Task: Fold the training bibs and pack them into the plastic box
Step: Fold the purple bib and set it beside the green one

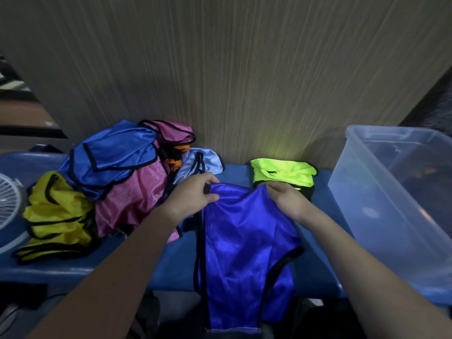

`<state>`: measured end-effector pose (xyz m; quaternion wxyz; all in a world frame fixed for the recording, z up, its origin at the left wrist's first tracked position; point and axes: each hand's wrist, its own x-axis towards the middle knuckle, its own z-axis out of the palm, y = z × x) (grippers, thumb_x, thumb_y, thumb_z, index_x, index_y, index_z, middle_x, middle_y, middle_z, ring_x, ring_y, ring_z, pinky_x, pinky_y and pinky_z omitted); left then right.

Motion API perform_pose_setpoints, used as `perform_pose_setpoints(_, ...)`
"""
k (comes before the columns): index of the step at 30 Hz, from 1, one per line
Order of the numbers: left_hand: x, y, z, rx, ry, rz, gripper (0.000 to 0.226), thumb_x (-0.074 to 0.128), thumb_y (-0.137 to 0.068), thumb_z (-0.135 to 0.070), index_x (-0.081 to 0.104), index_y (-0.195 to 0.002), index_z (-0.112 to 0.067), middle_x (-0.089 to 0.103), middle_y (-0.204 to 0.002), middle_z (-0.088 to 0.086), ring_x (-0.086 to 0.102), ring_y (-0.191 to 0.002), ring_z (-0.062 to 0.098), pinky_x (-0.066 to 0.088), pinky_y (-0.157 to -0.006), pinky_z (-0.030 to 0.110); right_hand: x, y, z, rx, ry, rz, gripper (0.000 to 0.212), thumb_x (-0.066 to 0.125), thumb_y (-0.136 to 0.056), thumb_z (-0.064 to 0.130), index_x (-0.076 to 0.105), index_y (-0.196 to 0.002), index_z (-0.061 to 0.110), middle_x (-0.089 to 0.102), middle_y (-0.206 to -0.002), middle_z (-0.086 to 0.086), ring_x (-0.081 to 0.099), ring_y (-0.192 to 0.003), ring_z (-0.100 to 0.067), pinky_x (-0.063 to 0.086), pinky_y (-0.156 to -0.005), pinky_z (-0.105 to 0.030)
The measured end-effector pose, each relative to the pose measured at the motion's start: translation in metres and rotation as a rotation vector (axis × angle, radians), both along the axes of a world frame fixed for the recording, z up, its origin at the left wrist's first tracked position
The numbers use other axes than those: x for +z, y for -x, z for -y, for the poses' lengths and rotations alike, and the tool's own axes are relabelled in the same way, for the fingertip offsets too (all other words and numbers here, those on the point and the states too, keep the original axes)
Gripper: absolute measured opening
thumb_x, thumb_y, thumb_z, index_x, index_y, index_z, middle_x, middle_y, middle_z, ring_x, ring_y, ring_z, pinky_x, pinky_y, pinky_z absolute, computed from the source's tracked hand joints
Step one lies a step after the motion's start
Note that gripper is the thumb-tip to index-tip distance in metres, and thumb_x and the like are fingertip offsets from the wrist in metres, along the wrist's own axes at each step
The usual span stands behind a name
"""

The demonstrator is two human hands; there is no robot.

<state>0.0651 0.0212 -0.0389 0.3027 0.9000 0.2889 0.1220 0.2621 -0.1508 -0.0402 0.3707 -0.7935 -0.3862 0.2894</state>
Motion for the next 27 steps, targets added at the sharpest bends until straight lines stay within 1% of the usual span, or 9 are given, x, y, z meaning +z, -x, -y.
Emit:
perform_pose_setpoints(4,-0.006,0.001,-0.003,-0.044,-0.037,-0.14,0.043,0.079,-0.083,-0.038,0.065,-0.12,-0.021,0.066,-0.117,-0.004,0.06,-0.111,0.016,0.046,-0.099,0.035,-0.001,-0.002,0.002,-0.026,0.129,0.029,0.069,0.032,-0.093,0.073,0.067,-0.115,0.018,0.066,-0.118,0.0,0.062,-0.109,-0.021,0.045,-0.103,-0.041)
perform_pose_setpoints(6,-0.007,0.001,-0.002,-0.064,-0.072,-0.176,0.045,0.079,-0.082,-0.043,0.067,-0.118,-0.019,0.064,-0.114,-0.002,0.057,-0.111,0.017,0.044,-0.099,0.037,-0.001,-0.004,0.002,-0.044,0.118,0.037,0.077,0.026,-0.089,0.08,0.066,-0.119,0.021,0.064,-0.12,0.002,0.059,-0.112,-0.02,0.042,-0.103,-0.04)
perform_pose_setpoints(8,-0.007,0.002,-0.002,-0.076,-0.07,-0.165,0.038,0.078,-0.082,-0.043,0.069,-0.111,-0.02,0.064,-0.107,-0.004,0.058,-0.106,0.016,0.045,-0.096,0.037,-0.001,-0.006,0.001,-0.023,0.109,0.138,0.07,0.031,-0.087,0.081,0.068,-0.095,0.022,0.067,-0.102,0.001,0.061,-0.098,-0.021,0.047,-0.092,-0.04)
perform_pose_setpoints(10,-0.007,0.003,-0.002,-0.082,-0.049,-0.133,0.031,0.078,-0.082,-0.043,0.069,-0.105,-0.023,0.067,-0.1,-0.008,0.062,-0.1,0.014,0.047,-0.093,0.035,-0.003,-0.011,0.0,0.1,0.147,0.332,0.054,0.052,-0.08,0.076,0.063,-0.073,0.024,0.062,-0.084,0.003,0.058,-0.085,-0.021,0.047,-0.077,-0.038)
perform_pose_setpoints(13,-0.006,0.004,-0.003,-0.062,-0.035,-0.102,0.027,0.078,-0.082,-0.043,0.067,-0.1,-0.025,0.069,-0.092,-0.009,0.064,-0.091,0.012,0.05,-0.086,0.034,-0.005,-0.021,0.002,0.257,0.17,0.426,0.022,0.08,-0.078,0.036,0.066,-0.09,0.024,0.06,-0.099,0.001,0.056,-0.095,-0.019,0.048,-0.085,-0.034)
perform_pose_setpoints(16,-0.005,0.004,-0.004,-0.063,0.01,-0.073,0.025,0.079,-0.082,-0.041,0.064,-0.095,-0.026,0.069,-0.091,-0.008,0.065,-0.088,0.011,0.052,-0.085,0.036,-0.004,-0.023,0.006,0.202,0.098,0.346,0.021,0.072,-0.084,0.007,0.059,-0.086,0.024,0.061,-0.084,0.006,0.056,-0.081,-0.016,0.045,-0.07,-0.023)
perform_pose_setpoints(20,-0.004,0.003,-0.004,-0.07,0.048,-0.092,0.034,0.082,-0.079,-0.037,0.062,-0.104,-0.026,0.068,-0.1,-0.01,0.064,-0.096,0.01,0.05,-0.089,0.033,-0.007,-0.017,0.002,0.057,-0.034,0.116,0.01,0.057,-0.097,0.018,0.063,-0.097,0.026,0.062,-0.068,0.015,0.052,-0.066,-0.009,0.041,-0.068,-0.029)
perform_pose_setpoints(23,-0.003,0.002,-0.004,-0.085,0.078,-0.112,0.036,0.082,-0.081,-0.034,0.062,-0.109,-0.024,0.067,-0.102,-0.009,0.064,-0.097,0.01,0.049,-0.088,0.03,0.0,-0.015,0.003,0.159,0.009,0.095,0.02,0.07,-0.091,0.041,0.064,-0.109,0.034,0.067,-0.092,0.015,0.06,-0.085,-0.006,0.048,-0.08,-0.026)
perform_pose_setpoints(27,0.003,0.003,-0.007,-0.097,0.092,-0.084,0.034,0.077,-0.084,-0.042,0.066,-0.109,-0.022,0.068,-0.103,-0.008,0.064,-0.099,0.01,0.049,-0.092,0.03,0.007,-0.014,0.005,0.164,0.035,0.218,0.013,0.073,-0.09,0.02,0.064,-0.088,0.03,0.066,-0.075,0.012,0.057,-0.069,-0.002,0.043,-0.067,-0.02)
